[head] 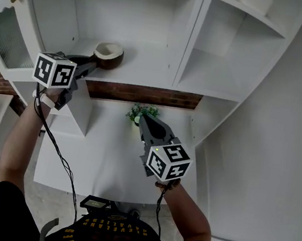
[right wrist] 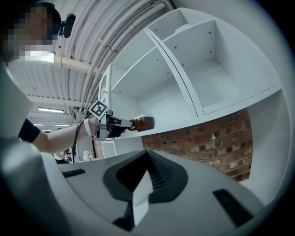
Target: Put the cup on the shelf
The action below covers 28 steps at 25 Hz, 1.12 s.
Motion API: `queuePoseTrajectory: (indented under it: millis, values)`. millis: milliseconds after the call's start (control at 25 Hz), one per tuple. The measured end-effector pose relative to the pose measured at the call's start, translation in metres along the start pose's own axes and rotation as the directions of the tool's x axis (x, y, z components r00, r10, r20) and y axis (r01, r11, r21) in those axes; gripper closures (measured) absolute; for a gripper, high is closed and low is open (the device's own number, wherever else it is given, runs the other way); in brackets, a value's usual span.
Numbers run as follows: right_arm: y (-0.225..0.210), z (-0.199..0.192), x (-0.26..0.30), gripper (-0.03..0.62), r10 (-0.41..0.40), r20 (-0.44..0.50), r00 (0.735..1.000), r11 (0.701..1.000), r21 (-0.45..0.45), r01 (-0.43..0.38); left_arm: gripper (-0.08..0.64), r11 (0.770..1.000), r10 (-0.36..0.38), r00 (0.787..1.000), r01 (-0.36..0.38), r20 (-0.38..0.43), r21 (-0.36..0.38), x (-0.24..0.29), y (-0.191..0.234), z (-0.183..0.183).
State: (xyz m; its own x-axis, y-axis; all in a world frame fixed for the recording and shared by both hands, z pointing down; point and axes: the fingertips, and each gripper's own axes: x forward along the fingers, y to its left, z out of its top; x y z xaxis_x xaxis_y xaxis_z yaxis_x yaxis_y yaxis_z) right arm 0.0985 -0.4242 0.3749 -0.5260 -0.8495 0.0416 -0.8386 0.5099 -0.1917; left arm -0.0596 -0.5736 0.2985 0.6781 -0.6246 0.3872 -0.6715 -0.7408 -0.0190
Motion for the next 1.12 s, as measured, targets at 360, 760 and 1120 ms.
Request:
queuePoseTrajectory:
  millis: [360, 760, 1120]
  values:
    - [0.007, -0.006, -0.001, 0.586, 0.014, -0.013, 1.000, 1.000, -0.005, -0.014, 0.495, 0.999, 0.054, 0.997, -0.054, 0.047, 0.003, -0.002, 0.002, -0.002]
    - [0.004, -0.004, -0.019, 0.586, 0.009, -0.010, 1.000, 1.000, -0.001, -0.009, 0.430, 0.987, 0.054, 0.977, -0.021, 0.208, -0.162, -0.040, -0.005, -0.020]
    - [0.013, -0.014, -0.027, 0.586, 0.053, -0.024, 0.998, 0.999, -0.010, -0.053, 0.430, 0.991, -0.020, 0.961, 0.055, 0.275, -0.120, -0.082, -0.074, -0.079]
